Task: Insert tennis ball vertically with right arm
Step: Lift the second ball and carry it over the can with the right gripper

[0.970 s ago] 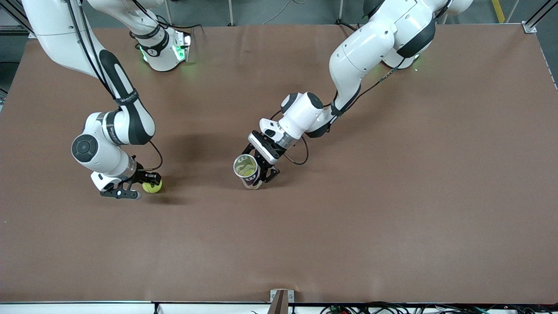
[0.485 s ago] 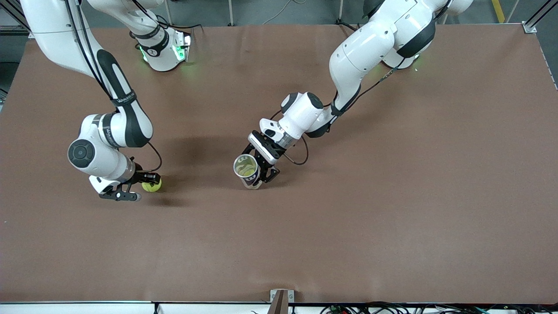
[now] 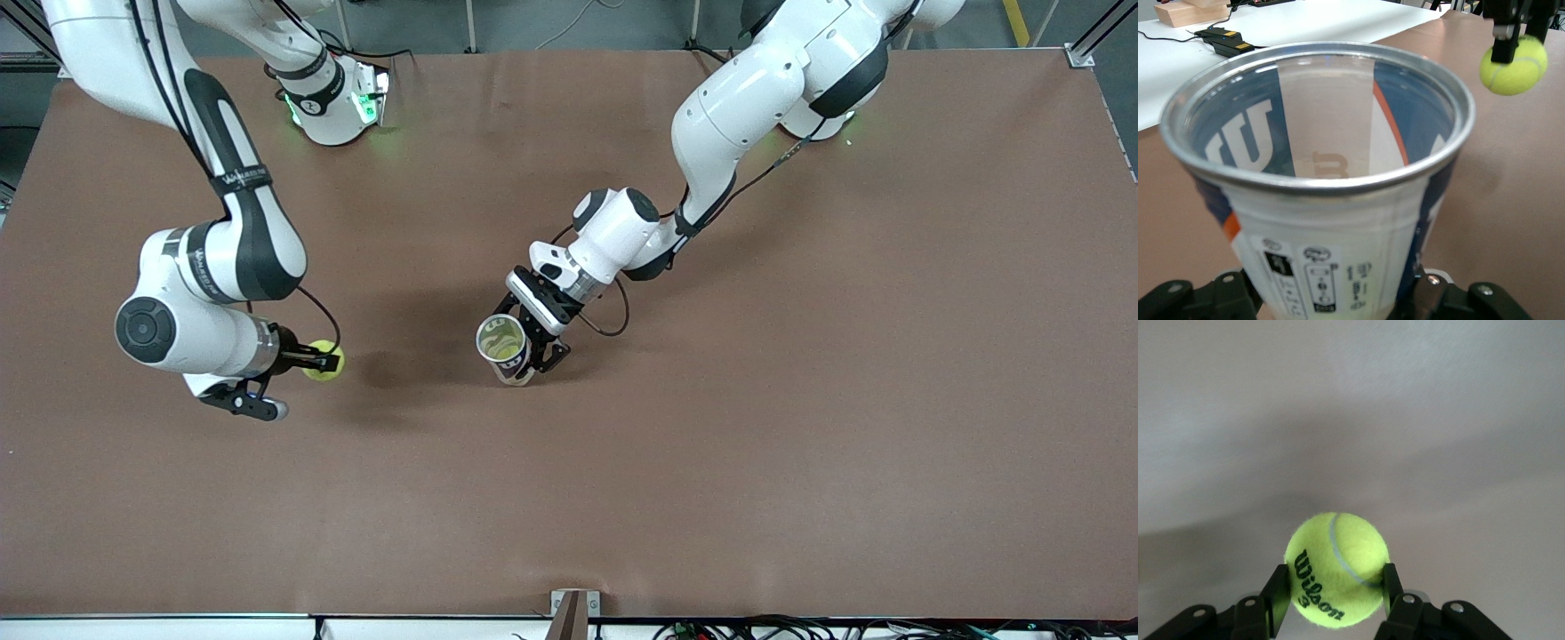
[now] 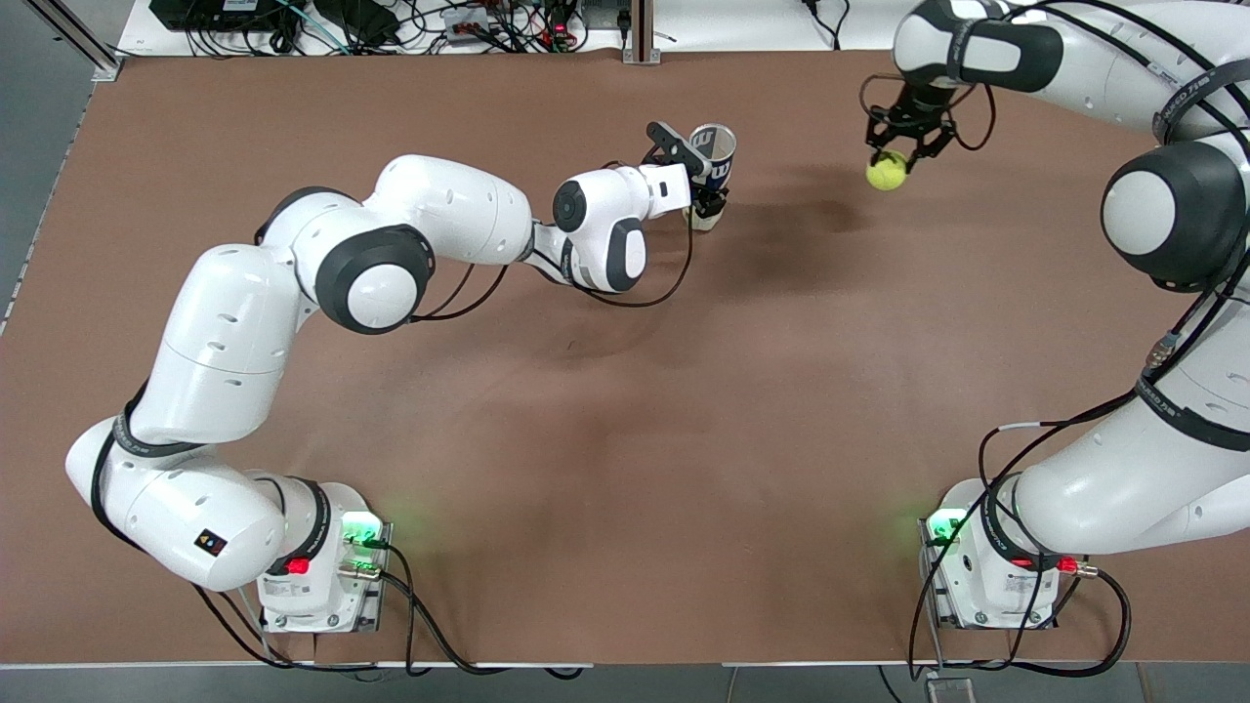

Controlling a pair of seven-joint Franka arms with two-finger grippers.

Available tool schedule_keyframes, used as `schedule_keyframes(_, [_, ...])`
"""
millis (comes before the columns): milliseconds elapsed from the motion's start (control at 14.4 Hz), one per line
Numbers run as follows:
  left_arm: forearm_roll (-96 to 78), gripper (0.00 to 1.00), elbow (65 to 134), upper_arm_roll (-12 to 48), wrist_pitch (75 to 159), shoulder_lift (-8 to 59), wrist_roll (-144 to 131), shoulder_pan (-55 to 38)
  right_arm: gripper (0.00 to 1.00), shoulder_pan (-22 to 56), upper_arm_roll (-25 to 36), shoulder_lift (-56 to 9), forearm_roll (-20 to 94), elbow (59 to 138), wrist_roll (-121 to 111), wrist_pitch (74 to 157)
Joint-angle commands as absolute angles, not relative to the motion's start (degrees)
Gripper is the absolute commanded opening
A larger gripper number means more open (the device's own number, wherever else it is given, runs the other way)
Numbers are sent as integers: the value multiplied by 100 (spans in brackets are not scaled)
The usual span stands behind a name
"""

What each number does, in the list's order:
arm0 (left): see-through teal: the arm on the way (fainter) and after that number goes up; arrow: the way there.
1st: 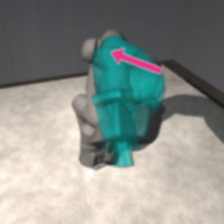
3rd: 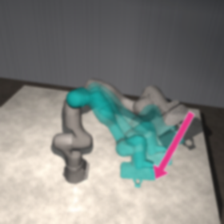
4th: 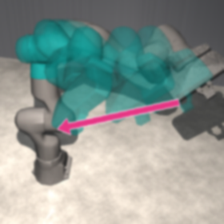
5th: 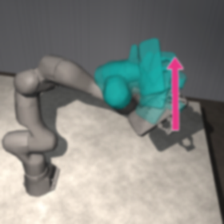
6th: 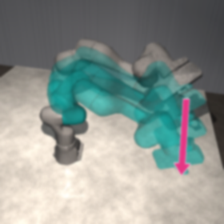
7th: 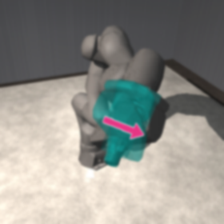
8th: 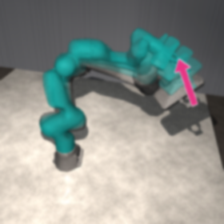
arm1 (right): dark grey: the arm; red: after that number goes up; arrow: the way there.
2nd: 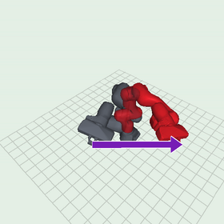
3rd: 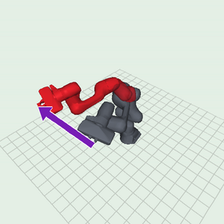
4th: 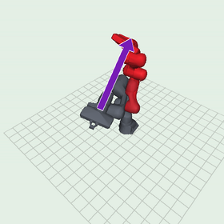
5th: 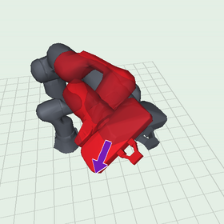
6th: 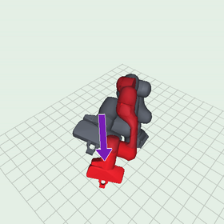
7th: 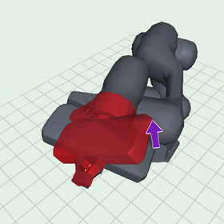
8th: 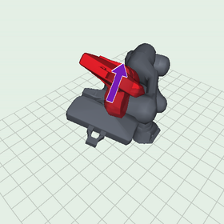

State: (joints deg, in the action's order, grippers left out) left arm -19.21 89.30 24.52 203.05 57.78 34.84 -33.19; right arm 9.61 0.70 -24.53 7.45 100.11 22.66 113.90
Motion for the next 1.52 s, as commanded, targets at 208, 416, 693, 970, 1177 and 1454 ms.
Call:
schedule_keyframes(208, [-1863, 78, 8938, 2435, 20347, 5801, 3533, -3296, 0, 1327, 70, -2329, 1467, 9484, 3479, 10758])
schedule_keyframes(416, [-1863, 78, 8930, 2435, 20347, 5801, 3533, -3296, 0, 1590, 70, -2329, 1827, 9317, 4181, 10696])
schedule_keyframes(693, [-1863, 78, 8930, 2435, 20347, 5809, 3533, -3287, 0, 1793, 70, -2338, 2372, 8966, 4929, 10459])
schedule_keyframes(970, [-1863, 78, 8930, 2435, 20347, 5818, 3533, -3296, 0, 1810, 70, -2338, 3083, 8877, 5413, 10450])
schedule_keyframes(1177, [-1863, 78, 8930, 2435, 20347, 5818, 3533, -3296, 0, 1924, 70, -2347, 3506, 8868, 5800, 10503])
schedule_keyframes(1454, [-1872, 78, 8930, 2435, 20347, 5827, 3533, -3296, 0, 2065, 79, -2382, 3779, 8675, 6134, 10599])
